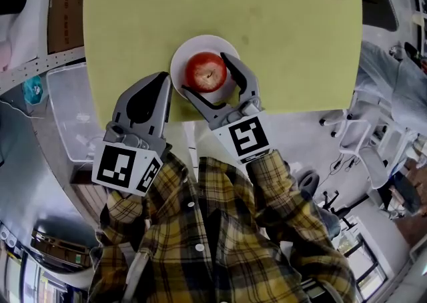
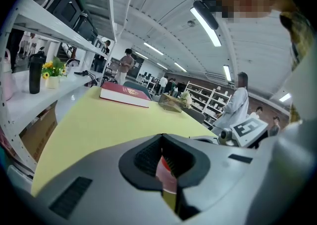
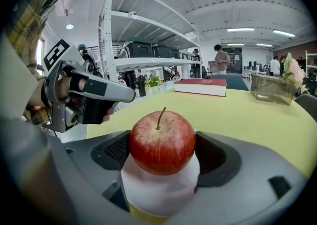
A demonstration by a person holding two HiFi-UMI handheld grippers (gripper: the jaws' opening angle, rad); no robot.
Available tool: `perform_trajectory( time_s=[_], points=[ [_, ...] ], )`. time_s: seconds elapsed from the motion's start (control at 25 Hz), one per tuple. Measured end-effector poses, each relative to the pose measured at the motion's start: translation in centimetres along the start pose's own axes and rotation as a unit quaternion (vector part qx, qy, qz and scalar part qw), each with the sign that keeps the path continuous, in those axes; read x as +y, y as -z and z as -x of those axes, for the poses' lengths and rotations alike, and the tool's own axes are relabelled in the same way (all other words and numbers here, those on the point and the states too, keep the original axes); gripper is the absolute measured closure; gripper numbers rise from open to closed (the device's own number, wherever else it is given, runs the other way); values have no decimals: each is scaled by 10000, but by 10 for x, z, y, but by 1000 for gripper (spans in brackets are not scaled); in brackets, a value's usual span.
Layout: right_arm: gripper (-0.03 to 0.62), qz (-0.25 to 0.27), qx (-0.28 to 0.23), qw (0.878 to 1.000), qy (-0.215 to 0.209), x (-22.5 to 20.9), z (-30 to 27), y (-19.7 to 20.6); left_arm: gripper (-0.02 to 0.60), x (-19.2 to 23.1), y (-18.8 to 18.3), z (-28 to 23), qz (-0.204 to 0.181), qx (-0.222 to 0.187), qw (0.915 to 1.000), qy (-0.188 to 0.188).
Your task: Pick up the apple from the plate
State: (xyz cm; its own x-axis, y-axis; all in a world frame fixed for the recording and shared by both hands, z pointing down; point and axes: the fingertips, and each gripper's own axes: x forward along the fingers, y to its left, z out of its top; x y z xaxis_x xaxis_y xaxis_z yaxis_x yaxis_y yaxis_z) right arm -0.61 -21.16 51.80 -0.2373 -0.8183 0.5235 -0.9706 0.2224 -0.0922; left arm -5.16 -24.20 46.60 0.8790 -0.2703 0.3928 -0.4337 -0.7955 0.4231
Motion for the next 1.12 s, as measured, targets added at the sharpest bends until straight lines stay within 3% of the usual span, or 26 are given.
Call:
perform_trajectory(
  time_s=[0.68,1.12],
  points=[
    [215,84,100,9997,-190,3,-6,3,574,3,-2,-9,11,46,10000,87],
    [215,-38,-100,9995,-310,-1,3,-27,574,-2,-24,-8,-96,-85,9998,131]
  ],
)
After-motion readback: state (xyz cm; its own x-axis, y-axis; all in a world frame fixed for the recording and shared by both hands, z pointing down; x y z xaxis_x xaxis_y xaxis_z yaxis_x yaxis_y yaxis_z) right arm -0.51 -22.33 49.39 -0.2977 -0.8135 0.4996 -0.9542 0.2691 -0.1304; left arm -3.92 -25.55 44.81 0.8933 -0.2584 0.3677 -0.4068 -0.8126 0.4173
